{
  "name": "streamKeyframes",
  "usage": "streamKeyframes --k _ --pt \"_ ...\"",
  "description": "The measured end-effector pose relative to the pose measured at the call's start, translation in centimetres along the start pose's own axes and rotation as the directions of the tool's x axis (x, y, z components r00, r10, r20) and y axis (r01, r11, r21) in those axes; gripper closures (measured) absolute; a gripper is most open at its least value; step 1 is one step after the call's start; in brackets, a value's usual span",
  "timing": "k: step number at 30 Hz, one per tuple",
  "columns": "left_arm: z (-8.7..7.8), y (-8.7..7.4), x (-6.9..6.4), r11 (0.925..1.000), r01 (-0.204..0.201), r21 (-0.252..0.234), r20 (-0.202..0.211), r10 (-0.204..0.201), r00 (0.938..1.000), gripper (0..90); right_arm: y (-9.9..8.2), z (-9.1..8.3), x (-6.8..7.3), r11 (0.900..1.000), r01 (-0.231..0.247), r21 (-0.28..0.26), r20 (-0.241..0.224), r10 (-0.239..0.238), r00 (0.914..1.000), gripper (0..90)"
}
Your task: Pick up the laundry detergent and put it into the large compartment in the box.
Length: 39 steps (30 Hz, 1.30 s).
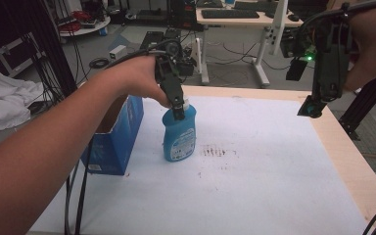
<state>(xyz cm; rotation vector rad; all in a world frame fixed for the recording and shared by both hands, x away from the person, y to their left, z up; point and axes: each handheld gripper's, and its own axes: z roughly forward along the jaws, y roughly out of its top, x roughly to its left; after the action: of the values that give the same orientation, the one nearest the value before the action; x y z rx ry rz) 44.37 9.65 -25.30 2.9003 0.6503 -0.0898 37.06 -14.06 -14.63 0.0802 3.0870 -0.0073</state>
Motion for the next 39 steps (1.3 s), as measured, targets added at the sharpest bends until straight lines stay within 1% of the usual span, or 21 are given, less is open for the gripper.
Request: streamKeyframes --k 5,8,13,18,22,24,28,31,32,34,36,39 --pt "0.8 0.6 -0.2 0.9997 -0.008 0.022 -0.002 0.008 1.0 1.7 0.1 0.1 0.0 1.0 -0.001 -0.001 -0.001 0.001 1.0 1.0" --pt "1.2 0.8 -0.2 0.9995 -0.006 0.03 -0.009 0.006 0.9999 1.8 0.2 0.1 0.0 1.0 0.005 0.0 -0.002 -0.005 1.0 1.0" --pt "2.0 1.0 0.0 0.9996 0.01 0.026 -0.005 -0.009 0.9999 1.8 0.2 0.2 -0.1 1.0 0.005 0.001 -0.001 -0.005 1.0 1.0" --pt "2.8 1.1 -0.1 0.9993 0.034 0.015 -0.001 -0.034 0.9994 1.7 0.2 0.2 -0.1 1.0 0.001 0.001 -0.002 -0.001 1.0 1.0" --pt "3.4 1.1 -0.1 0.9991 0.041 0.008 0.004 -0.041 0.9991 1.7 0.2 0.2 -0.1 1.0 0.0 -0.004 -0.003 0.0 1.0 1.0" --pt "4.1 1.2 -0.1 0.9989 0.046 0.006 0.004 -0.046 0.9989 1.7 0.1 0.3 -0.1 1.0 -0.001 -0.001 -0.004 0.001 1.0 1.0" --pt "4.7 1.3 -0.1 0.9984 0.055 0.014 -0.007 -0.055 0.9985 1.8 0.1 0.5 -0.2 1.0 0.0 -0.003 -0.008 0.0 1.0 1.0" --pt "4.9 1.5 -0.2 0.9968 0.08 0.012 -0.031 -0.079 0.9964 1.8 0.1 0.6 -0.2 1.0 0.003 -0.003 -0.009 -0.003 1.0 1.0" --pt "4.9 1.5 -0.1 0.9966 0.081 0.013 -0.036 -0.08 0.9961 1.8 0.1 0.6 -0.2 1.0 0.003 -0.003 -0.009 -0.003 1.0 1.0" --pt "5.0 1.6 -0.1 0.9947 0.102 0.013 -0.046 -0.102 0.9937 1.8 0.1 0.6 -0.2 1.0 0.002 -0.005 -0.009 -0.002 1.0 1.0" --pt "5.1 1.5 0.0 0.9955 0.094 0.017 -0.045 -0.093 0.9947 1.8 0.1 0.6 -0.2 1.0 0.002 -0.004 -0.009 -0.003 1.0 1.0" --pt "5.3 1.5 0.1 0.9947 0.102 0.014 -0.051 -0.101 0.9936 1.8 0.1 0.6 -0.2 1.0 0.0 -0.005 -0.009 0.0 1.0 1.0"
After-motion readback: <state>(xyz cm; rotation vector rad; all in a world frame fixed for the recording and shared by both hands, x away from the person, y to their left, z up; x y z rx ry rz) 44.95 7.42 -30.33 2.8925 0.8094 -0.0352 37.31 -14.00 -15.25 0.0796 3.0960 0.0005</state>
